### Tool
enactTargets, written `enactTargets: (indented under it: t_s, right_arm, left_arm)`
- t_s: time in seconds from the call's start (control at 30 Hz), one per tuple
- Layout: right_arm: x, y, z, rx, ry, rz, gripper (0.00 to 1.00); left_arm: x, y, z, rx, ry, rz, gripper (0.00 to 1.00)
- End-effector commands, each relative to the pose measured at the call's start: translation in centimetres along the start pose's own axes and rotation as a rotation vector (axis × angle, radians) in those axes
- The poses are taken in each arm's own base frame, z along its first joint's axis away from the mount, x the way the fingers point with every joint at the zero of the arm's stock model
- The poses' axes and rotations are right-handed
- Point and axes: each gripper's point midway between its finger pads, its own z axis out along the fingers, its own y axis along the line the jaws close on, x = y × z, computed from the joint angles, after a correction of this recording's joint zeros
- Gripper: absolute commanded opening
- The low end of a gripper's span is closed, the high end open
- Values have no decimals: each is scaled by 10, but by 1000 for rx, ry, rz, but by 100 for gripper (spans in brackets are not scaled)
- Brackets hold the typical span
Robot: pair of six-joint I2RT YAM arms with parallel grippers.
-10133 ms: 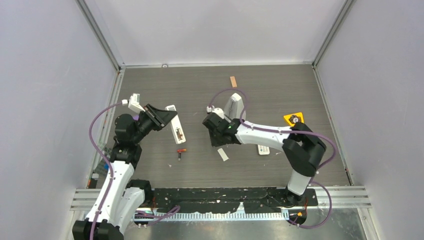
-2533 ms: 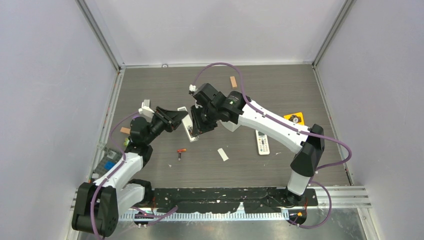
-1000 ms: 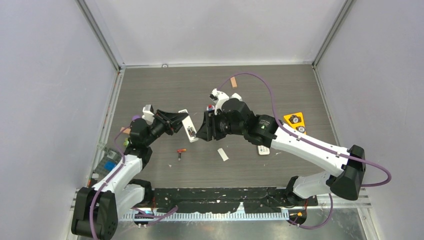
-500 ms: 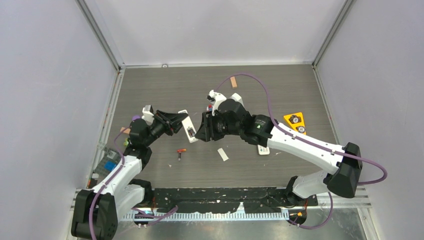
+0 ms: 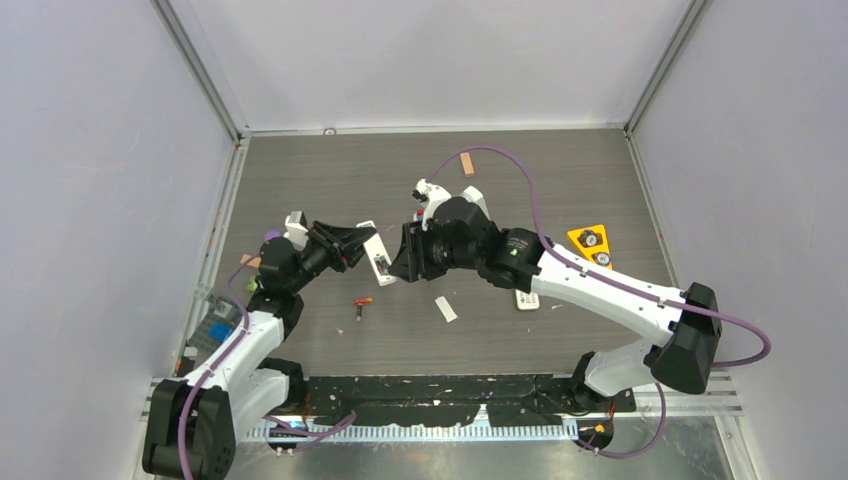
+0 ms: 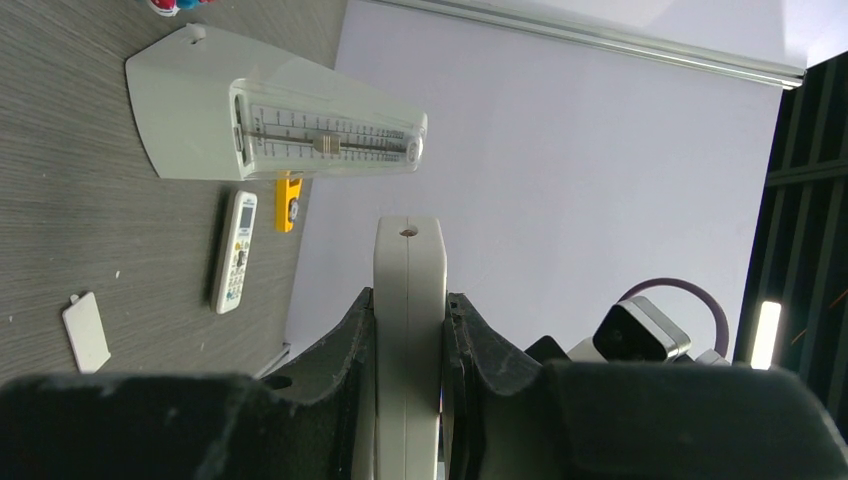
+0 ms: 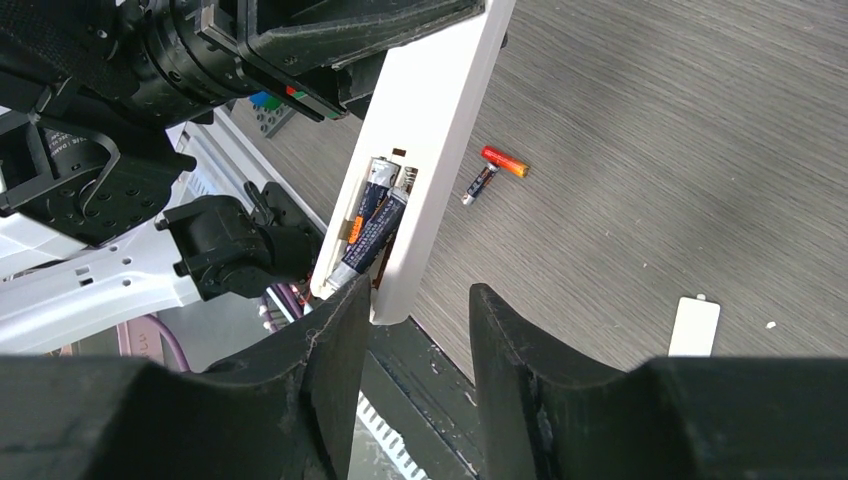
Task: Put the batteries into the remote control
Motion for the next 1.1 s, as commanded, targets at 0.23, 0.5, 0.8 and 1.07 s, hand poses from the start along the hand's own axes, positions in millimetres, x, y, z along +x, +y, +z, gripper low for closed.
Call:
enactTargets:
  t_s: [0.23, 0.5, 0.8, 1.07]
  right_arm:
    - [-22, 37, -22, -137, -100, -50, 45]
    - [-24, 34, -23, -113, -114, -59, 44]
    - [-18, 23, -12, -52, -80, -54, 41]
    - [-19, 25, -11, -54, -82, -56, 41]
  left_arm:
    - [6, -13, -4, 43, 20, 28, 0]
    - [6, -13, -5, 41, 16, 31, 0]
    - [8, -13, -6, 43, 21, 34, 0]
    - [8, -11, -6, 35, 21, 32, 0]
